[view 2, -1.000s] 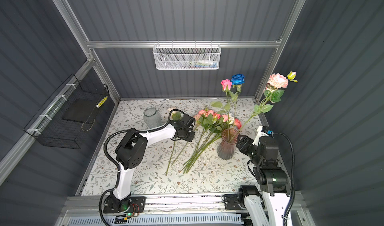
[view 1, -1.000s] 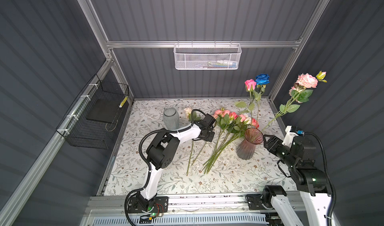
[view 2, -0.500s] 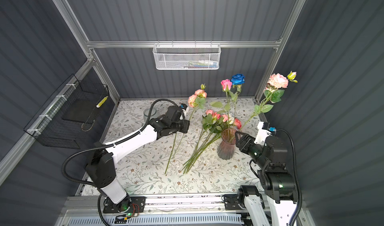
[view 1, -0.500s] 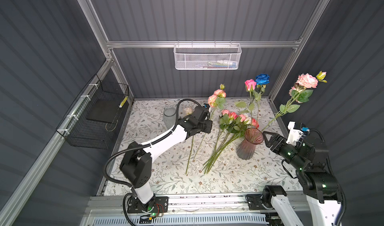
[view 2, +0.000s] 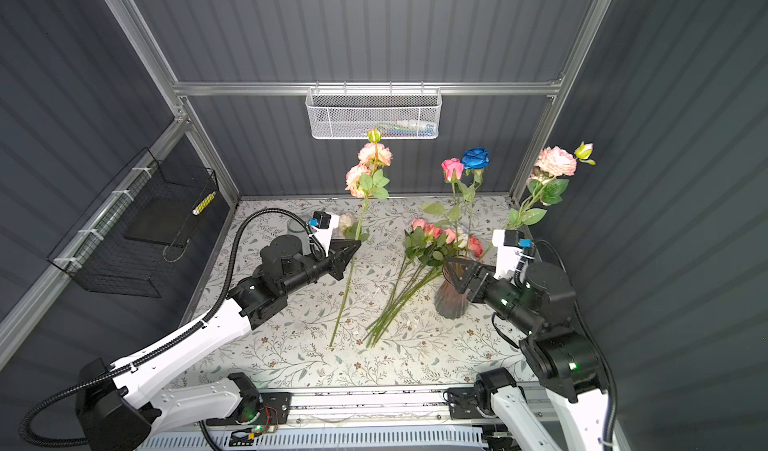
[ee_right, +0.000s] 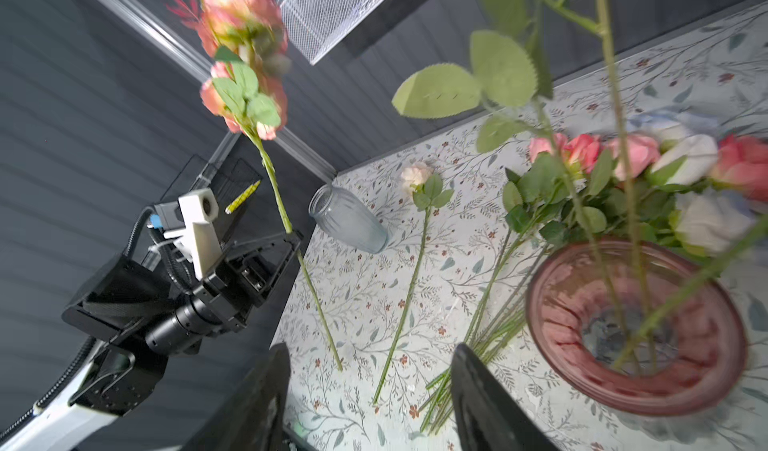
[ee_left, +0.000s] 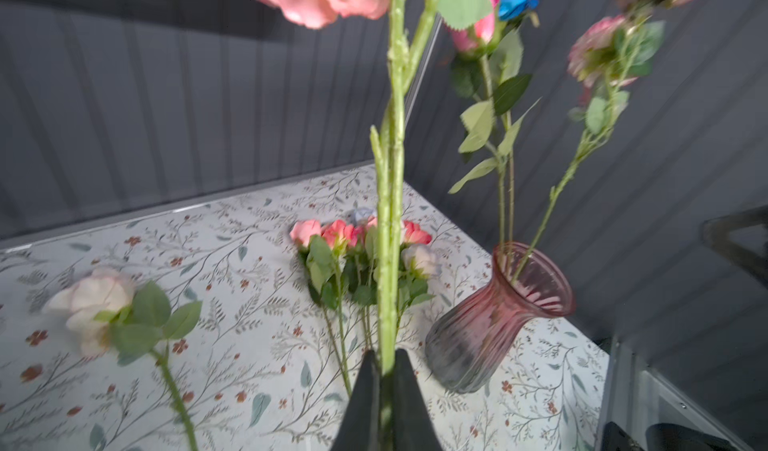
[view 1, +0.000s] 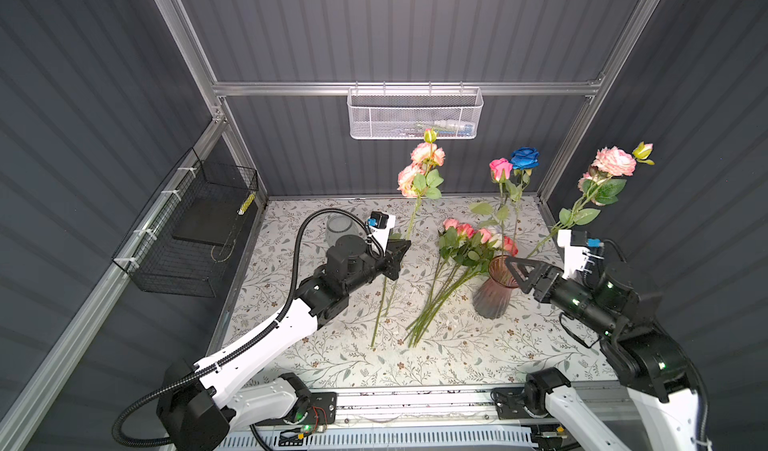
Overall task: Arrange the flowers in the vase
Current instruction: 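Lift the pink spray rose with the left gripper while the right releases the vase, then close the right gripper on the rose stem below the left gripper, then open left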
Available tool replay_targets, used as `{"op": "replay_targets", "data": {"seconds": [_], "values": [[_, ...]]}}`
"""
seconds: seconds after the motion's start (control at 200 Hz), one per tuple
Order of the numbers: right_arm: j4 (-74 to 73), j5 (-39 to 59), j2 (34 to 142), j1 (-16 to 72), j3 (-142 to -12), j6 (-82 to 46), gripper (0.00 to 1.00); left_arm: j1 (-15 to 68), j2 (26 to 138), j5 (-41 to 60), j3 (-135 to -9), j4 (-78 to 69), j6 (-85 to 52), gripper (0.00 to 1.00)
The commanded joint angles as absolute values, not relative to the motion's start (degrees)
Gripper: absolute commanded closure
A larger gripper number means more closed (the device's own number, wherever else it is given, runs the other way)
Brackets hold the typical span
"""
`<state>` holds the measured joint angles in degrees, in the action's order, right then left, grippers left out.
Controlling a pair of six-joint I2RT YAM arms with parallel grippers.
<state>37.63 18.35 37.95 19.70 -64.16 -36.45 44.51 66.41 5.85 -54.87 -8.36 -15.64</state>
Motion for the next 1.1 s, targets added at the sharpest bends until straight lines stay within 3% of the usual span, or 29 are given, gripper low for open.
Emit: {"op": "replay_targets", "data": {"seconds": [0.0, 0.15, 0.415, 0.555, 0.64, 0.92, 1.096], "values": [[32.9, 10.2, 43.2, 28.7, -67.1, -34.2, 0.36, 45.9, 67.7, 10.5, -57.3, -13.2, -14.8, 1.00], [27.6, 6.4, 51.4, 36.8, -70.3, -32.8, 0.34, 48.6, 69.0, 11.1, -58.4, -15.2, -14.8, 1.00], [22.7, 5.2, 61.4, 40.6, -74.4, -32.8, 0.39, 49.9, 67.5, 11.9, -56.4, -16.1, -16.3, 1.00], [20.7, 5.3, 63.3, 41.3, -74.6, -32.8, 0.47, 50.0, 67.3, 12.4, -56.3, -16.3, -16.6, 1.00], [20.4, 5.4, 63.8, 41.4, -74.8, -33.0, 0.57, 50.0, 67.6, 12.8, -56.6, -16.2, -16.6, 1.00], [18.6, 6.0, 67.2, 41.6, -74.8, -32.6, 0.65, 50.0, 68.2, 14.4, -56.5, -17.5, -17.1, 1.00], [18.2, 5.7, 67.2, 41.9, -74.5, -32.6, 0.85, 50.0, 67.9, 13.8, -56.2, -17.5, -17.1, 1.00]]}}
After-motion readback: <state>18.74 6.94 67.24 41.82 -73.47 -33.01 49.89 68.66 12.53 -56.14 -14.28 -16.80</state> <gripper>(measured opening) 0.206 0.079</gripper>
